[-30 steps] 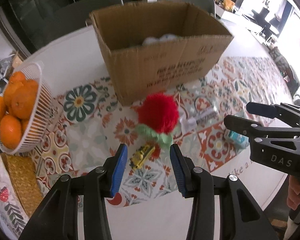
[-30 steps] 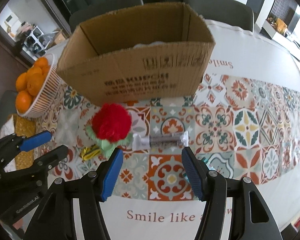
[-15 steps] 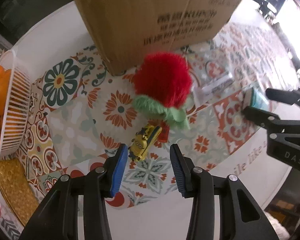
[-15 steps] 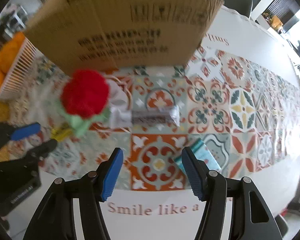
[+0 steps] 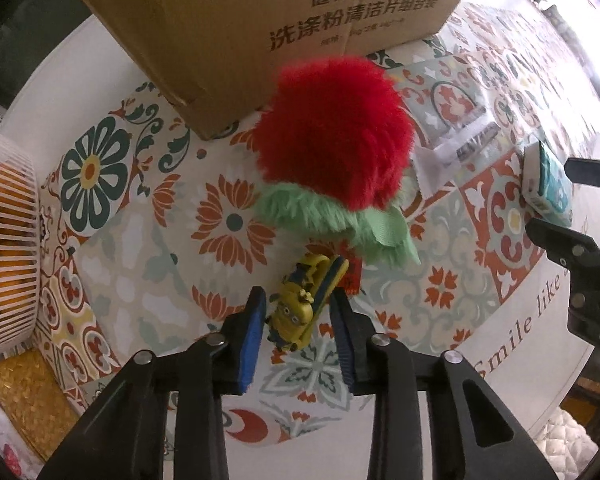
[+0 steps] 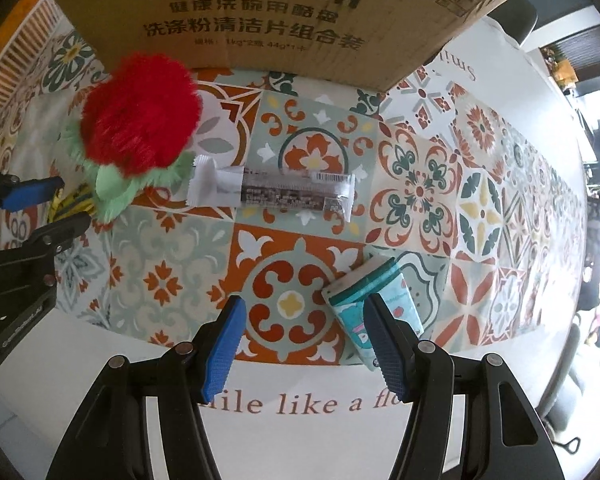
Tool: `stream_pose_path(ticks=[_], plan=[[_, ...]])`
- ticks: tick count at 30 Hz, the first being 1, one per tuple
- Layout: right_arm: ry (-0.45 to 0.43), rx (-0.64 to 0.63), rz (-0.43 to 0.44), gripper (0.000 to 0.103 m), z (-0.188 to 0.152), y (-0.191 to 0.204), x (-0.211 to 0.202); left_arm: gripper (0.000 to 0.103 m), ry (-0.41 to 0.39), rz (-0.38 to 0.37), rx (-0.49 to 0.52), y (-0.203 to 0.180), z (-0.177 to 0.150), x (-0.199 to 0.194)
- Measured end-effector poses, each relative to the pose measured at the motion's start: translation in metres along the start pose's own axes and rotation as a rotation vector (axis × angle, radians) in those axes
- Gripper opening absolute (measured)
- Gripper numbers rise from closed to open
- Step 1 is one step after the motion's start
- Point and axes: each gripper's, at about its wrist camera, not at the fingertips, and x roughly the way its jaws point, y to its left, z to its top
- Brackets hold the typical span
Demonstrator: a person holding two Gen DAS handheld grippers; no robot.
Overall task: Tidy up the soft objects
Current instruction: 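Grasp the yellow minion toy with the left tool while the right tool grasps the teal tissue pack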
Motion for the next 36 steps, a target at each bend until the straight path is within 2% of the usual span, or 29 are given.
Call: stream_pose_path(ticks=[7, 12, 17, 25, 36], plan=[[0.022, 0.015, 0.011, 0.062, 0.008, -0.003, 0.003, 0.027, -0.012, -0.041, -0.035, 0.001, 0.005, 0.012], [0.026, 0.007, 0.014, 0.062, 0.008, -0.003, 0.008, 0.023, -0.031, -0.052, -0.066, 0.002, -0.008, 0.013], [0.025, -0.006, 0.029, 0.062, 0.002, -0.005, 0.014, 0.023, -0.068, -0.060, -0.116, -0.003, -0.030, -0.007], [-0.009, -0.067, 0.067, 0.062, -0.013, -0.012, 0.006, 0.023, -0.127, -0.115, -0.164, -0.028, -0.052, -0.037], [-0.046, -0.118, 0.116, 0.062, -0.027, -0.040, 0.008, 0.023, -0.130, -0.173, -0.246, -0.065, -0.038, -0.039]])
